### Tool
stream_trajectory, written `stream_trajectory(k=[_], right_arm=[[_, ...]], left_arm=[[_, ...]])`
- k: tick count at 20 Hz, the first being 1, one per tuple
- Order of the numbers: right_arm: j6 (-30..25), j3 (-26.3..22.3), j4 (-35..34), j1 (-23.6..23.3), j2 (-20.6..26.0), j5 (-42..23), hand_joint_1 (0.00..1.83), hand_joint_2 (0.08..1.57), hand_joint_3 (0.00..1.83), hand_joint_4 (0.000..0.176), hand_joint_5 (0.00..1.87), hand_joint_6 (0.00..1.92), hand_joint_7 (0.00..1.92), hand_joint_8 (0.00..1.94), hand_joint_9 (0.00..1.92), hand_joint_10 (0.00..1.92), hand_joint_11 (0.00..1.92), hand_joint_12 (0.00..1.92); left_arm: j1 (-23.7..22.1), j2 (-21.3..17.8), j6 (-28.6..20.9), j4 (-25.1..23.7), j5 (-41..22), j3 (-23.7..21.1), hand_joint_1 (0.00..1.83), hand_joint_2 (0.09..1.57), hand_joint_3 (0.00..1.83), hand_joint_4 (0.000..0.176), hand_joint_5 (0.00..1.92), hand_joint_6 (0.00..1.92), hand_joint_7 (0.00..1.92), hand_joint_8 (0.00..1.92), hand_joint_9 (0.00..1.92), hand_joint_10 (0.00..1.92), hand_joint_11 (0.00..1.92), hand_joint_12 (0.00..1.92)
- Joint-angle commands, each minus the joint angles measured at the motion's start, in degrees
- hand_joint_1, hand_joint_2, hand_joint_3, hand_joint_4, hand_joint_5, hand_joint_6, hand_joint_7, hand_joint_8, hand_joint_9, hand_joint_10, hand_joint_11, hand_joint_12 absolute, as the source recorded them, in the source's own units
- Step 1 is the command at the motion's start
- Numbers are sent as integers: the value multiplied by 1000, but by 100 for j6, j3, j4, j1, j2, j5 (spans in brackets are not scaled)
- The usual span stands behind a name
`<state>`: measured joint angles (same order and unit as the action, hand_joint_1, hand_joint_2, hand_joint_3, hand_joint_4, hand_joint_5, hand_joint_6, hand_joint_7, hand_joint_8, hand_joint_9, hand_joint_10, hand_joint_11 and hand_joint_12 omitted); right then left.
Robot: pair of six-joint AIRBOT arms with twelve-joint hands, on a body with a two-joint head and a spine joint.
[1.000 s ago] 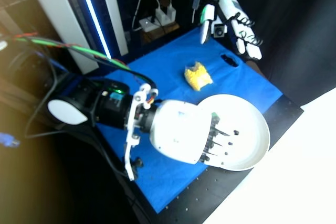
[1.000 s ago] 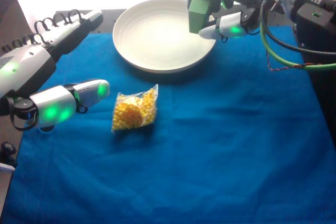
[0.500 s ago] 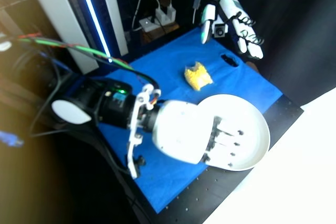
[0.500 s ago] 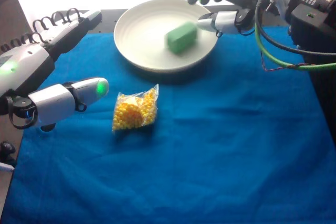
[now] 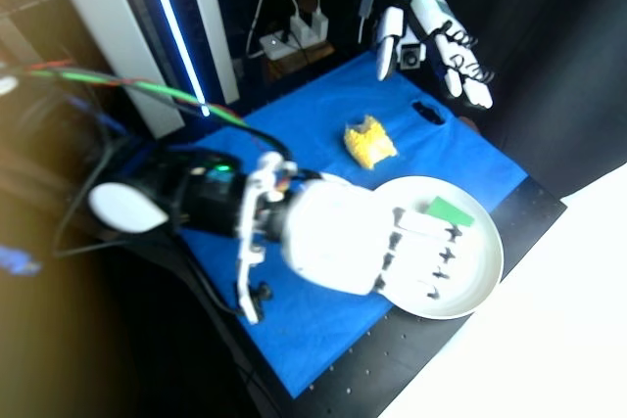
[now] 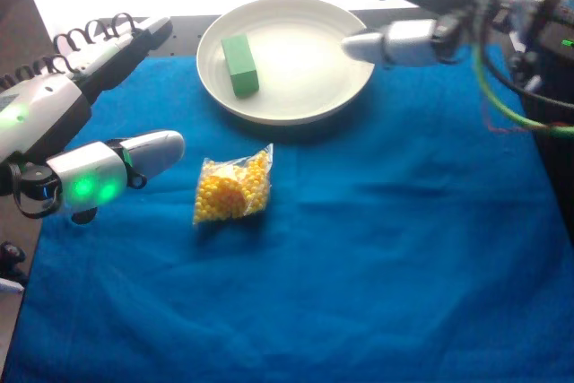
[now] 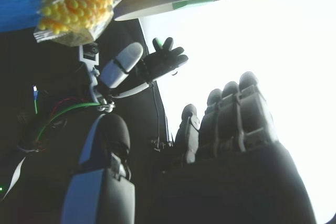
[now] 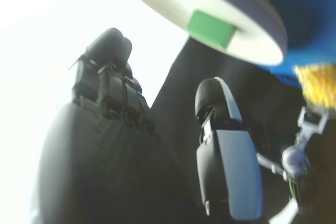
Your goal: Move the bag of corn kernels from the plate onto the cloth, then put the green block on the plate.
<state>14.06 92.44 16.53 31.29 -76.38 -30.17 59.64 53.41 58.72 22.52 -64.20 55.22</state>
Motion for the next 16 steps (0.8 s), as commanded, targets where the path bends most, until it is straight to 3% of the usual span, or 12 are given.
stream_trajectory(k=[1,3,4,6,7,9,10,11,13,14,15,16], right_arm=[[-27,-38,-194,-65,68,-888,980,1283,0,0,87,77,218,15,0,1034,0,1826],[-27,-427,-195,33,481,-1328,937,1317,10,0,70,84,208,11,0,1239,0,1917],[-27,-558,-195,80,618,-1482,913,1316,2,0,13,222,206,20,0,1253,0,1920],[-26,-667,-195,116,727,-1604,862,1283,0,0,0,275,205,27,0,1182,0,1921],[-26,-840,-199,205,905,-1828,803,1284,0,0,0,274,217,34,0,1180,0,1912],[-24,-1156,-248,402,1204,-2222,719,1296,0,0,0,25,152,10,0,900,0,1750],[-19,-1340,-330,505,1370,-2427,686,1273,0,0,0,4,152,11,0,883,0,1702],[230,-1574,-576,672,1564,-2658,650,1276,0,11,0,0,150,11,0,907,0,1619],[707,-2018,-968,1057,1951,-3102,713,1259,0,35,0,0,130,4,0,857,0,1495],[870,-2212,-1159,1284,2136,-3338,688,1250,0,20,0,0,119,2,0,755,0,1570],[1001,-2385,-1369,1525,2313,-3640,718,1241,0,28,0,0,53,0,0,560,0,1559],[1043,-2474,-1473,1655,2392,-3830,727,1227,0,49,0,0,39,0,0,517,0,1485]], left_arm=[[-32,12,-42,-105,-726,-1,377,1229,0,176,0,0,0,0,0,0,0,0],[15,-29,-42,-69,-813,-44,375,1233,0,176,0,0,0,0,0,0,0,0],[28,-39,-42,-57,-842,-54,366,1238,1,176,0,0,0,0,0,0,0,0],[37,-45,-42,-45,-859,-62,357,1245,4,169,0,0,0,0,0,0,38,19],[53,-55,-42,-28,-889,-72,376,1246,0,164,0,0,0,0,0,0,7,223],[96,-94,-41,11,-979,-105,372,1227,0,176,3,1,0,0,5,2,0,267],[107,-113,-41,25,-1026,-120,470,1262,4,144,17,5,0,0,0,0,0,110],[115,-134,-41,39,-1081,-132,572,1279,2,146,45,11,0,0,0,0,0,195],[121,-161,-40,58,-1167,-143,583,1276,0,148,67,13,11,3,38,21,0,576],[127,-174,-40,73,-1218,-151,556,1257,0,144,69,12,25,5,59,36,0,726],[135,-197,-35,82,-1302,-172,565,1257,0,132,67,10,22,3,63,48,0,829],[146,-214,-29,84,-1347,-191,557,1259,0,139,59,6,4,0,47,45,0,849]])
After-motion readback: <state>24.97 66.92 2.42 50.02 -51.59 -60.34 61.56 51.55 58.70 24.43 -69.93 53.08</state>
